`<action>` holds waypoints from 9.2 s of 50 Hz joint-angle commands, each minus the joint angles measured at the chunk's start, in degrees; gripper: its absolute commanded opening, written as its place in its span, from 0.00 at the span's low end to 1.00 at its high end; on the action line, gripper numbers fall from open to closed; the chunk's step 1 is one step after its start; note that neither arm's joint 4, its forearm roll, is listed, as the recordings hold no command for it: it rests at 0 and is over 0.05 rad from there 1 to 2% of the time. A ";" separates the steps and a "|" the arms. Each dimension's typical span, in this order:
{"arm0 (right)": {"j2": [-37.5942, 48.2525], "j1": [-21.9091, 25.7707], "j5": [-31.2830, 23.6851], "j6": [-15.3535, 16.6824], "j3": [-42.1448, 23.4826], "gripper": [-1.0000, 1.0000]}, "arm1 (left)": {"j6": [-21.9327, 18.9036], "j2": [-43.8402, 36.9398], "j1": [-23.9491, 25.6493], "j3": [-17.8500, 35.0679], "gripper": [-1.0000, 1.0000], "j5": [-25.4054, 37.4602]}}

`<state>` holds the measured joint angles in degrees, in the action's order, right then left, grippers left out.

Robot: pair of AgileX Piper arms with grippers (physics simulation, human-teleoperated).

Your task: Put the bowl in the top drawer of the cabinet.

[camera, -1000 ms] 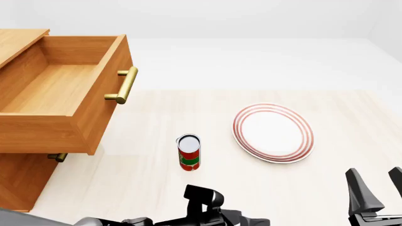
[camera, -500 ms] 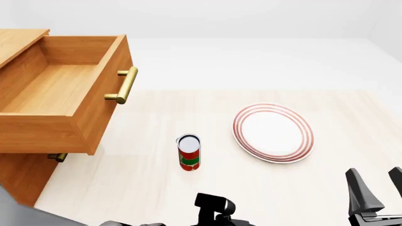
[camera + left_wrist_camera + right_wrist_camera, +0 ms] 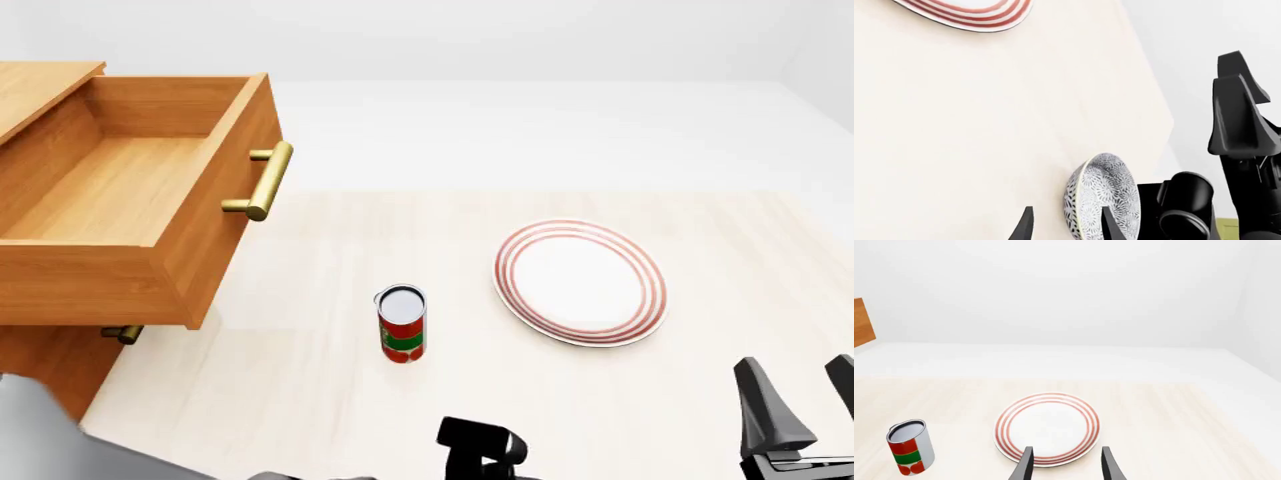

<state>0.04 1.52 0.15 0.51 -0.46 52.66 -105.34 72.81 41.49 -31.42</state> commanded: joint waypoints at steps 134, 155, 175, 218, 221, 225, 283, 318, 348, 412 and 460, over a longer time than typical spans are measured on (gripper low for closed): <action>0.00 0.01 0.00 0.00 0.00 1.00 | 3.64 -0.34 -3.51 5.37 0.00 6.20; 0.00 0.01 0.00 -0.01 0.00 1.00 | 0.28 7.21 -7.42 9.86 0.00 16.33; 0.00 -0.01 -0.01 0.00 0.00 1.00 | -0.65 12.50 -10.44 14.07 0.00 24.94; 0.00 -0.01 0.01 0.00 0.00 1.00 | -6.87 24.36 -19.63 26.06 0.00 42.58; 0.00 -0.01 0.00 -0.01 0.00 1.00 | -7.47 24.89 -20.24 26.96 0.00 43.61; 0.00 0.00 0.01 0.01 0.00 1.00 | -8.41 25.91 -21.37 28.18 0.00 45.23; 0.00 -0.01 -0.01 0.00 0.00 1.00 | -15.85 35.61 -43.26 41.77 0.00 62.79; 0.00 0.00 0.00 -0.01 0.00 1.00 | -18.74 35.49 -61.17 49.50 0.00 71.14; 0.00 0.00 -0.01 0.00 0.00 1.00 | -19.59 33.67 -71.73 49.28 0.00 71.19; 0.00 0.01 -0.01 0.00 0.00 1.00 | -19.52 32.02 -75.98 40.31 0.00 68.50; 0.00 0.01 0.00 0.00 0.00 1.00 | -20.35 31.11 -78.44 35.18 0.00 66.41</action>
<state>0.04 1.52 0.15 0.51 -0.46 32.87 -74.65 -5.17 77.21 35.19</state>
